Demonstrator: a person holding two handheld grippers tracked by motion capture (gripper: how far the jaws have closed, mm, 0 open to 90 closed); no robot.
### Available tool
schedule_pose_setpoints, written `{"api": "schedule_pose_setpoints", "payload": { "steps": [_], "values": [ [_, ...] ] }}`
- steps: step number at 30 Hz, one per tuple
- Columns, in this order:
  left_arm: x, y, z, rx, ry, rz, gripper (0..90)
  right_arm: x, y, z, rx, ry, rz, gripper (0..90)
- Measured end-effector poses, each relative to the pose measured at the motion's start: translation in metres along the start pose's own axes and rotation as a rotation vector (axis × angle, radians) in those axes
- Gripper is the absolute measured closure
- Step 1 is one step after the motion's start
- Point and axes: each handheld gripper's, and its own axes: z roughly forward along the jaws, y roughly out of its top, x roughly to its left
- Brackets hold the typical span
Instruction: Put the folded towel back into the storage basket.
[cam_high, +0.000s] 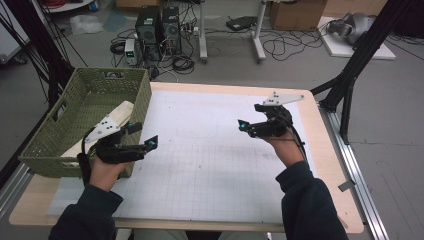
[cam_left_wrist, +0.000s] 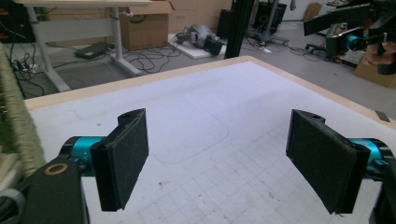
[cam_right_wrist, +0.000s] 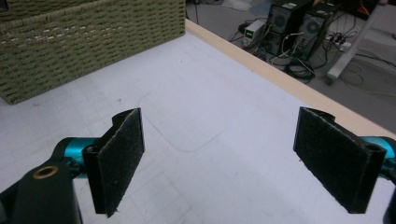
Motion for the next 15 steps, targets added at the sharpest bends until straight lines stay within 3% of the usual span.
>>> {"api": "schedule_pose_setpoints", "payload": {
  "steps": [10,15],
  "values": [
    [-0.021,-0.008,0.027,0.021,-0.051,0.019,21.8,0.007,-0.053,-0.029,-0.013,-0.096,0.029,11.5],
    [-0.034,-0.015,0.040,0.030,-0.073,0.053,21.9,0.016,-0.085,-0.036,-0.009,-0.121,0.026,11.5]
  ]
}}
